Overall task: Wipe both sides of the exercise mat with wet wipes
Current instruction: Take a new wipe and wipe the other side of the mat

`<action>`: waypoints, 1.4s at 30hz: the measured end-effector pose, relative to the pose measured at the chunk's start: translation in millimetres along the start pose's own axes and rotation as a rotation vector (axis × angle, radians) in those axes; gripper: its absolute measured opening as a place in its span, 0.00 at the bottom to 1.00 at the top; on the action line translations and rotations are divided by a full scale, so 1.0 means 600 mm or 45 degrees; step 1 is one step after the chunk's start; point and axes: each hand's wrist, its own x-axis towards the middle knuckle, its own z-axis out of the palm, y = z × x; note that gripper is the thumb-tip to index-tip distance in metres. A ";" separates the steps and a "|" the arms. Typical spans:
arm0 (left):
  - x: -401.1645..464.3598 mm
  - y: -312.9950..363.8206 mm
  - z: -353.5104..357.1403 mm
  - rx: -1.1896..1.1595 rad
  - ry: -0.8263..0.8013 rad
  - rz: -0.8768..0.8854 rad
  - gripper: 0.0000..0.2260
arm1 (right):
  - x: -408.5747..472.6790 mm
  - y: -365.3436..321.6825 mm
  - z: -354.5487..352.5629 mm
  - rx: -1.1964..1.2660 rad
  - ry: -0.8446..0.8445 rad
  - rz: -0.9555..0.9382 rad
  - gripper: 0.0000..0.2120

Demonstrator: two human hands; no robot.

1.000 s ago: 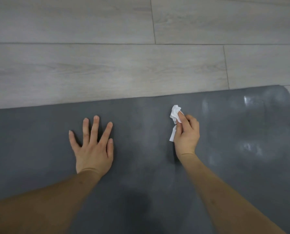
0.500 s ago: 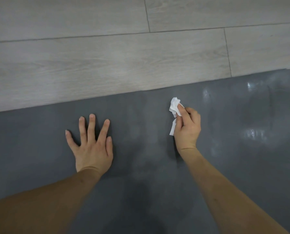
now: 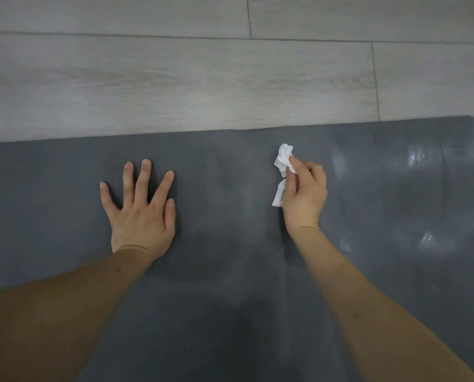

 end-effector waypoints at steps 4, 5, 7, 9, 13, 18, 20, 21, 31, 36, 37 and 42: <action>-0.001 0.001 0.003 0.001 0.047 0.015 0.26 | 0.038 -0.012 0.006 0.029 0.174 0.098 0.14; -0.001 0.001 0.004 0.003 0.051 0.017 0.25 | 0.049 -0.015 0.012 0.001 0.183 0.116 0.14; 0.001 0.000 0.005 0.008 0.060 0.018 0.25 | 0.058 -0.029 0.035 -0.077 0.179 0.146 0.12; 0.000 -0.001 0.007 0.021 0.067 0.019 0.25 | 0.051 -0.070 0.074 -0.093 0.185 0.036 0.09; -0.003 -0.005 0.009 0.015 0.087 0.025 0.25 | -0.035 -0.212 0.162 -0.117 -0.150 -0.610 0.07; -0.004 -0.002 0.009 -0.027 0.142 0.006 0.25 | 0.027 -0.102 0.093 -0.280 -0.143 -0.684 0.05; -0.002 0.002 0.008 -0.059 0.159 0.006 0.25 | 0.089 -0.005 0.016 -0.399 -0.009 -0.379 0.04; -0.003 0.003 0.008 -0.066 0.157 0.003 0.25 | 0.112 0.039 -0.023 -0.418 0.053 -0.196 0.05; -0.004 -0.001 0.009 -0.219 0.272 -0.022 0.23 | 0.006 -0.154 0.136 -0.210 -0.040 -0.466 0.04; -0.004 -0.003 0.009 -0.289 0.324 -0.032 0.20 | 0.047 -0.116 0.107 -0.324 -0.225 -0.677 0.09; -0.003 -0.003 0.009 -0.286 0.330 -0.036 0.19 | 0.078 -0.074 0.079 -0.367 -0.164 -0.567 0.10; -0.001 0.003 0.008 -0.266 0.329 -0.062 0.20 | 0.156 0.114 -0.085 -0.497 0.131 -0.020 0.16</action>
